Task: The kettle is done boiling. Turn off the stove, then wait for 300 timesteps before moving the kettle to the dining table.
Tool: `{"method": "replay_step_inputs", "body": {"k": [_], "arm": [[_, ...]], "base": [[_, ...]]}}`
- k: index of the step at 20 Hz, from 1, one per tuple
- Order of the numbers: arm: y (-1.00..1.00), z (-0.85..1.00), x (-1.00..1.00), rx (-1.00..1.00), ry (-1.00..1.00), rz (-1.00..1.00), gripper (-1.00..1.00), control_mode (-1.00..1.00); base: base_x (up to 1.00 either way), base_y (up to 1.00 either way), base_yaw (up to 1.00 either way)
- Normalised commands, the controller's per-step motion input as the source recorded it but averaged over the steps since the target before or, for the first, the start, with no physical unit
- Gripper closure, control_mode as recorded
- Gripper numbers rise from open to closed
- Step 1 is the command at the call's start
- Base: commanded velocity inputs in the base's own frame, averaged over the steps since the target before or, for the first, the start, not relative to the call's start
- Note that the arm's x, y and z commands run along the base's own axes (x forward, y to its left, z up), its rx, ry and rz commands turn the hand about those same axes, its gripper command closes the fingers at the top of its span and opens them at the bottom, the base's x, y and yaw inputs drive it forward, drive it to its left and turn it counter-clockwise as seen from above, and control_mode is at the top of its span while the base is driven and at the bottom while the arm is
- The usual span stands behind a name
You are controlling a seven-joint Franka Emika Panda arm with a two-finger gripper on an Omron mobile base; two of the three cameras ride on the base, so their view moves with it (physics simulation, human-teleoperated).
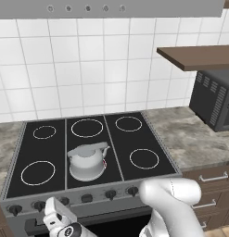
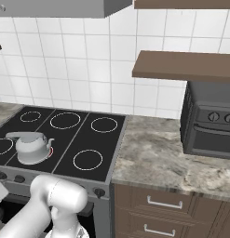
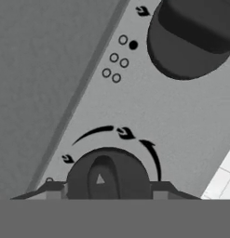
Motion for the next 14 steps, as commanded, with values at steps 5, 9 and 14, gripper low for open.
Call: {"method": "replay_step_inputs", "body": {"k": [5, 9, 14], "arm": [[0.00, -0.17, 0.00, 0.29, -0.03, -0.12, 1.00, -1.00], [0.00, -0.15, 0.00, 0.31, 0.00, -0.12, 1.00, -1.00], [0.00, -0.14, 0.00, 0.32, 0.00, -0.13, 1.00, -1.00]], "base": [[0.00, 0.00, 0.00], [0.00, 0.00, 0.00], [0.00, 0.00, 0.00]]}}
